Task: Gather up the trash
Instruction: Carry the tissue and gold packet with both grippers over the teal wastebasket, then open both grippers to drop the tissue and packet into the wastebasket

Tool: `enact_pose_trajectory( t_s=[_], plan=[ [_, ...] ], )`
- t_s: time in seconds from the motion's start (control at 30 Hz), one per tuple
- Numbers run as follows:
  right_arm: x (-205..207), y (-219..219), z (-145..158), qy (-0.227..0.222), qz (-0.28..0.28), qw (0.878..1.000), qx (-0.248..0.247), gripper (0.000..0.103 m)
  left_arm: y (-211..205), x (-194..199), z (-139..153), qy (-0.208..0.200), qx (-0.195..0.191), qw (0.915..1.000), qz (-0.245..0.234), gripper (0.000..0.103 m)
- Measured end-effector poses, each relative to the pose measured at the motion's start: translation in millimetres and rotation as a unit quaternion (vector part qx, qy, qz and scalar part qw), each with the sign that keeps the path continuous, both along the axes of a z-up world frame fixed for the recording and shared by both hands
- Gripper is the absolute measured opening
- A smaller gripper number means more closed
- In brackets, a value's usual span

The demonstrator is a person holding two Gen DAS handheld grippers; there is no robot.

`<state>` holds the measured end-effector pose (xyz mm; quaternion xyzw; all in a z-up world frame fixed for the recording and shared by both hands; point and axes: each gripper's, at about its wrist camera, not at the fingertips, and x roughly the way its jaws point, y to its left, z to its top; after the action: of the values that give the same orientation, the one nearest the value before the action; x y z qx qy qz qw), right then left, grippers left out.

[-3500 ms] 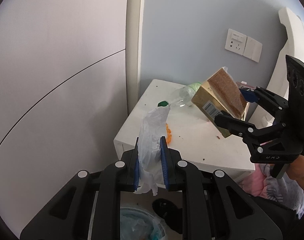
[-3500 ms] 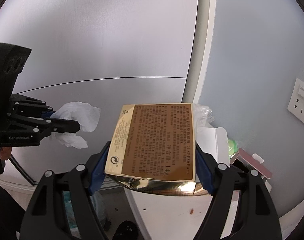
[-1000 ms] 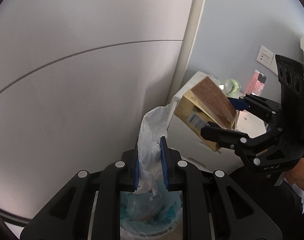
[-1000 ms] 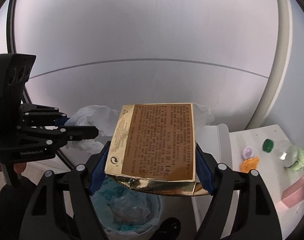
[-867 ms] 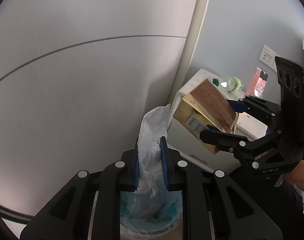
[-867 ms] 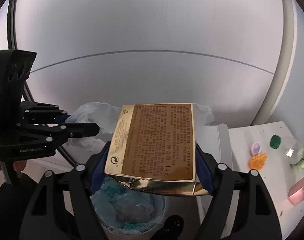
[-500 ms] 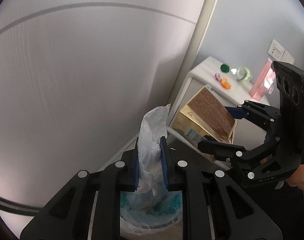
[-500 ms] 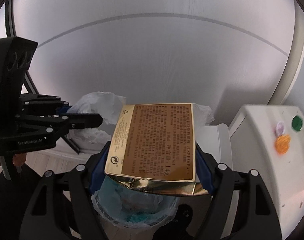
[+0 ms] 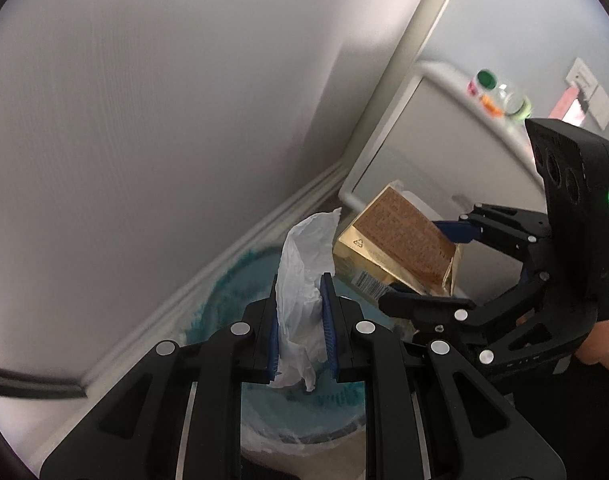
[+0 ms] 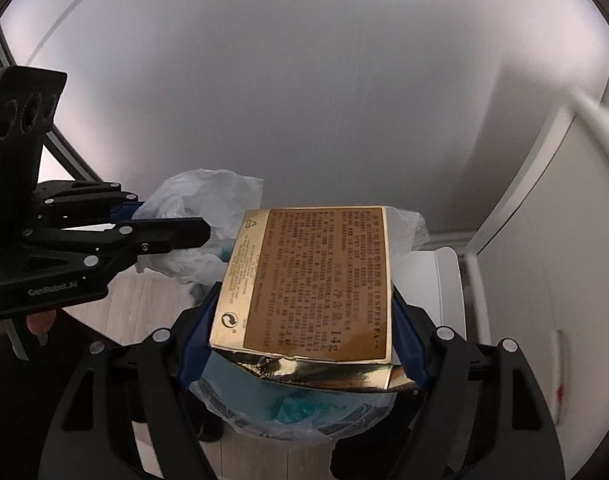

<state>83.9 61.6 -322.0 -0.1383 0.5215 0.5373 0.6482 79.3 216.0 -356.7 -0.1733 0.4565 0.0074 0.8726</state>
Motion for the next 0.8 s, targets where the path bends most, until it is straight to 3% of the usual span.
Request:
enact_pose_trajectory(
  t_s=[0.27,0.57,0.6,0.63,0.67,0.77,0.8],
  plan=[
    [-13,20,-34,0.012,0.053,0.997,-0.05,0.073,-4,7,-66,0.059,-0.033,0.9977,0.011,0.016],
    [-32,32,-63,0.012,0.109,0.993,-0.053,0.073,3,5,-106,0.095,-0.049,0.9939,0.028,0.016],
    [-34,31,-63,0.006,0.112,0.992,-0.052,0.078,4,4,-108,0.096,-0.049,0.9938,0.029,0.017],
    [-36,31,-62,-0.005,0.115,0.992,-0.052,0.091,6,2,-110,0.096,-0.049,0.9937,0.03,0.017],
    [-35,32,-60,-0.014,0.118,0.992,-0.05,0.094,7,1,-111,0.096,-0.048,0.9937,0.031,0.017],
    [-38,27,-61,-0.024,0.116,0.992,-0.042,0.095,7,-3,-107,0.093,-0.04,0.9942,0.036,0.046],
    [-38,26,-60,-0.026,0.114,0.992,-0.04,0.095,8,-3,-107,0.091,-0.038,0.9944,0.038,0.063]
  ],
)
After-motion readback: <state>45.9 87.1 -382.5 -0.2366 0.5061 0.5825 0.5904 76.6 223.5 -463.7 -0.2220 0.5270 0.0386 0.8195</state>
